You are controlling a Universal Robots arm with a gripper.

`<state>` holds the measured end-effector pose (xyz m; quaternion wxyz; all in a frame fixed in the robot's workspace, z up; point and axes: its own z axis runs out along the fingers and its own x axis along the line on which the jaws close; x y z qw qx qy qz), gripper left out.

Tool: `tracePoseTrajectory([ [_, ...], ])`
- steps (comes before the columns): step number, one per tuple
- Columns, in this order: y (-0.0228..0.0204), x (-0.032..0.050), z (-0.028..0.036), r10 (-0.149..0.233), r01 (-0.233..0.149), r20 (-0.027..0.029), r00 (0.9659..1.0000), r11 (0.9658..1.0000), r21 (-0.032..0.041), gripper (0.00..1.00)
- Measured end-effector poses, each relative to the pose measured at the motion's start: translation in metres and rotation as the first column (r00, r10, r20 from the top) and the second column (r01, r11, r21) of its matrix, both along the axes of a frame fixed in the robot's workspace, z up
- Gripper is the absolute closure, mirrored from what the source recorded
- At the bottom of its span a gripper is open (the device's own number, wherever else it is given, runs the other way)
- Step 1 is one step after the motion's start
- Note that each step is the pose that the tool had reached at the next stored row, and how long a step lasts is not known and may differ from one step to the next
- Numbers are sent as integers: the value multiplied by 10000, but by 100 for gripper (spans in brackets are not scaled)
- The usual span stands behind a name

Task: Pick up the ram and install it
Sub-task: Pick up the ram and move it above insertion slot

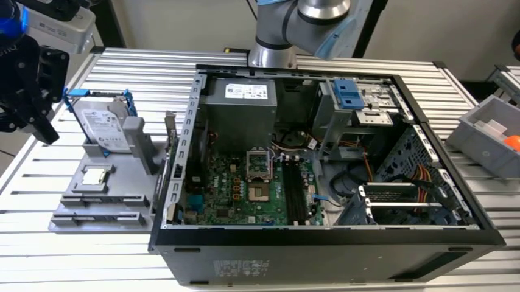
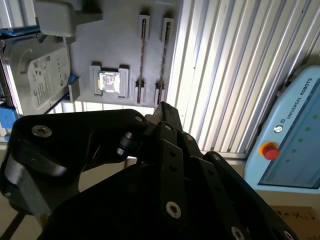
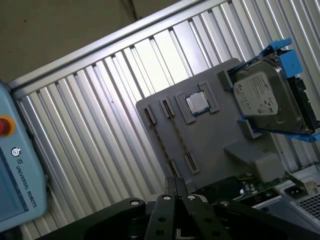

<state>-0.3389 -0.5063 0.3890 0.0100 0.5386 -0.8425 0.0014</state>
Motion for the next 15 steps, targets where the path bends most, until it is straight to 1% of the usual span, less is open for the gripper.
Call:
tracePoseTrajectory([
  [2, 4, 0, 0, 106, -106, 0, 9999, 9999, 0, 100],
  [4, 5, 0, 0, 424, -424, -1, 9991, 9991, -1, 100],
  [6, 8, 0, -1, 774, -774, -1, 9970, 9970, -1, 100],
  [8, 9, 0, -2, 1113, -1113, 0, 9938, 9938, 0, 100],
  [11, 13, 0, -3, 1631, -1631, 0, 9866, 9866, -1, 100],
  [13, 14, 0, -3, 1968, -1968, -1, 9805, 9805, -1, 100],
  [15, 16, 0, -4, 2306, -2306, 0, 9730, 9730, -1, 100],
])
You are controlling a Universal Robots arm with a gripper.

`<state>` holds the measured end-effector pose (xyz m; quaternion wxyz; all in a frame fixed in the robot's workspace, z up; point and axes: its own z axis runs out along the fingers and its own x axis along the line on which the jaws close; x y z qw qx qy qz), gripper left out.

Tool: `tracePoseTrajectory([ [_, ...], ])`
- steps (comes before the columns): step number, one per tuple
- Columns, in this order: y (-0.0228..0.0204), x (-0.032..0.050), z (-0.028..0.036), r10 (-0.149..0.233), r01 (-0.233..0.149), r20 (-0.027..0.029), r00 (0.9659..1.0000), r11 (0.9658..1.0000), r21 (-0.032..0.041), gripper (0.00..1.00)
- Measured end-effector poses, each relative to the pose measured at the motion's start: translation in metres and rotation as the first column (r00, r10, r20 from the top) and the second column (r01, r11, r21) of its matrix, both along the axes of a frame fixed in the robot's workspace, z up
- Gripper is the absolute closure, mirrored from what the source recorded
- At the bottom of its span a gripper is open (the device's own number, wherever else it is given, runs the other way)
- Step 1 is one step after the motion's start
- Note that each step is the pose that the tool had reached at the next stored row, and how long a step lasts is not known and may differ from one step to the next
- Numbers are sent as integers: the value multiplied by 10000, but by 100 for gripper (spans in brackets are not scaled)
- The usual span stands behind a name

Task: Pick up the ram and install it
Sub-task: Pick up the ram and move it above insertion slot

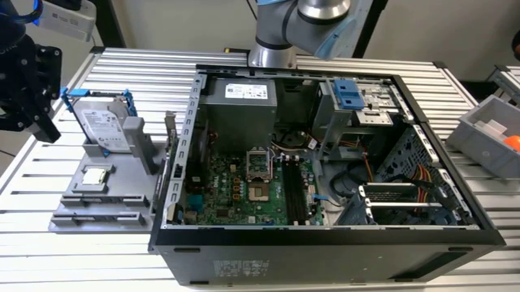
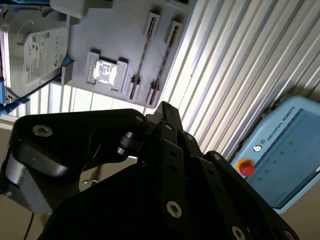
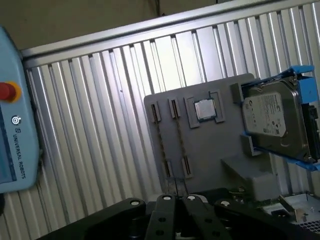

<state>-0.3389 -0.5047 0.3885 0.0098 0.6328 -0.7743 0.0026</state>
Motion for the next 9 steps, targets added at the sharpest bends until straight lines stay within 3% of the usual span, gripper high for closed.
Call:
tracePoseTrajectory([
  [4, 3, 0, -3, 698, -698, -1, 9976, 9976, 0, 100],
  [9, 7, 0, -6, 1530, -1530, 0, 9882, 9882, 0, 100],
])
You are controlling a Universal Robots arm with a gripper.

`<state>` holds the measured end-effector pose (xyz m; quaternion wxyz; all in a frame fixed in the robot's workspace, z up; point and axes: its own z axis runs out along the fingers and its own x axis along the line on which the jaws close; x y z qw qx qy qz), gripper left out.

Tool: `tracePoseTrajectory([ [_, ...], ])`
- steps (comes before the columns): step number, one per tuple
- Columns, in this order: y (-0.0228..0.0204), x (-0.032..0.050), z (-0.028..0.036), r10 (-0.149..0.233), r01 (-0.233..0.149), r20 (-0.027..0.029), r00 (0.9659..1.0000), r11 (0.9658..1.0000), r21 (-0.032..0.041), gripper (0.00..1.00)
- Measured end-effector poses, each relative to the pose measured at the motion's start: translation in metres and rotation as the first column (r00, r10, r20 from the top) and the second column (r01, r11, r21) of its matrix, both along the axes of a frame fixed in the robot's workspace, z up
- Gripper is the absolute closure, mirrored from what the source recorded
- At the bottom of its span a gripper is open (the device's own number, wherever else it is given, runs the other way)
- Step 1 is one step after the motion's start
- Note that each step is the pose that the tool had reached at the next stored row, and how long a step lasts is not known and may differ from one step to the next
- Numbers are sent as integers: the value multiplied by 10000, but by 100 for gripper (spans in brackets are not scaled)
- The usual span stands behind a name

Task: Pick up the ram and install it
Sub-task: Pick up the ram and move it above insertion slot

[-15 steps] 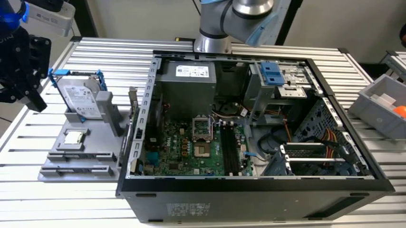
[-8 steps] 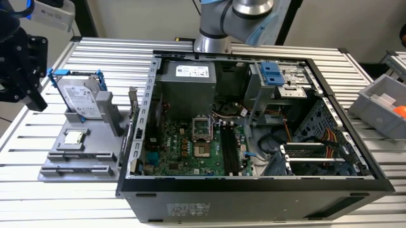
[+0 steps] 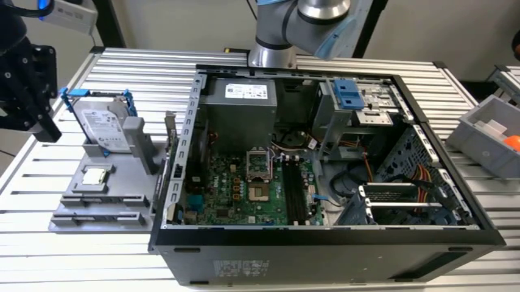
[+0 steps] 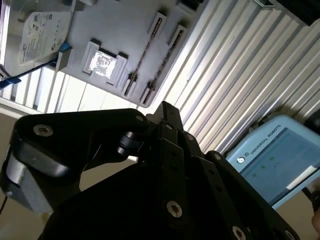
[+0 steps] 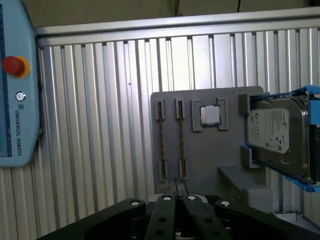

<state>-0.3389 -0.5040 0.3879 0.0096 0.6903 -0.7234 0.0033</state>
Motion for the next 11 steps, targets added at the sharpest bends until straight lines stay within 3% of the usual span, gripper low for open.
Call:
tracePoseTrajectory([
  [7, 4, 0, -4, 763, -763, -1, 9971, 9971, 0, 100],
  [11, 5, 0, -7, 943, -943, 6, 9955, 9955, 71, 100],
])
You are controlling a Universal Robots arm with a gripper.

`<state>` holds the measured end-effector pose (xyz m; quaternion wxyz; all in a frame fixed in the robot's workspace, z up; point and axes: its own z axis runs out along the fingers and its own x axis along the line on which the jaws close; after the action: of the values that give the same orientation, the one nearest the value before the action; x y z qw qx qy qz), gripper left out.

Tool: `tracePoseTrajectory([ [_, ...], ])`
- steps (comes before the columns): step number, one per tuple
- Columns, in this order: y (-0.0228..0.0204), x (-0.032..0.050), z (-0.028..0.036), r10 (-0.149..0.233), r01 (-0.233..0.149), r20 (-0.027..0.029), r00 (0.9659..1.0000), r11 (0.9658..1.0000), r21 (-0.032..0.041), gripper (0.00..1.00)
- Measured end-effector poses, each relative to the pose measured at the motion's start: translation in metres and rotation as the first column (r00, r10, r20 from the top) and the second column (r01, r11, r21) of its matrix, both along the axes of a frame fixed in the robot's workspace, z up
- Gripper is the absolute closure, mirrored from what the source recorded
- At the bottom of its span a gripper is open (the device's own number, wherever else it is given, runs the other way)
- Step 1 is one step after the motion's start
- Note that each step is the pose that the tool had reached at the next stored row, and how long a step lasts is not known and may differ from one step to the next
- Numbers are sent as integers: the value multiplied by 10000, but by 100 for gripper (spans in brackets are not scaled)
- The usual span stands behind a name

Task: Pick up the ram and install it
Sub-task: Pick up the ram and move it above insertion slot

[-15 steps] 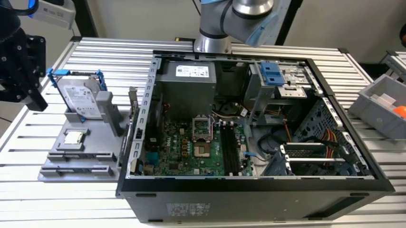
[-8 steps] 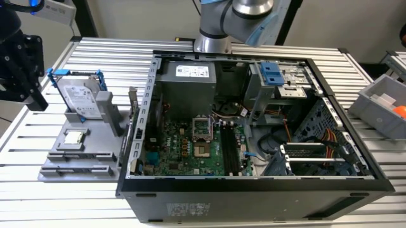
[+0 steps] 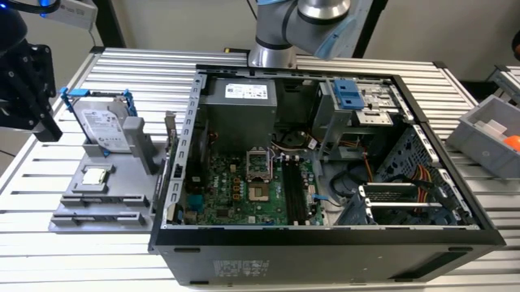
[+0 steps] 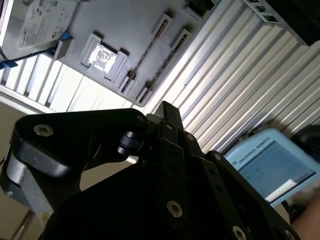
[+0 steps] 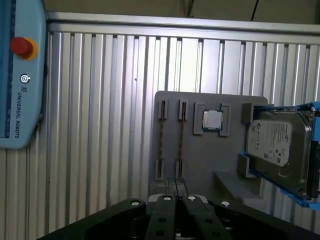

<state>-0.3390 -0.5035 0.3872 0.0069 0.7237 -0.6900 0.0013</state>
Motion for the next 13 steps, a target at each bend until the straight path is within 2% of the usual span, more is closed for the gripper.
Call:
tracePoseTrajectory([
  [3, 0, 0, -3, 73, -73, 2, 10000, 9999, 120, 100],
  [13, 0, 0, -2, -75, 75, 0, 10000, 9999, 121, 100],
])
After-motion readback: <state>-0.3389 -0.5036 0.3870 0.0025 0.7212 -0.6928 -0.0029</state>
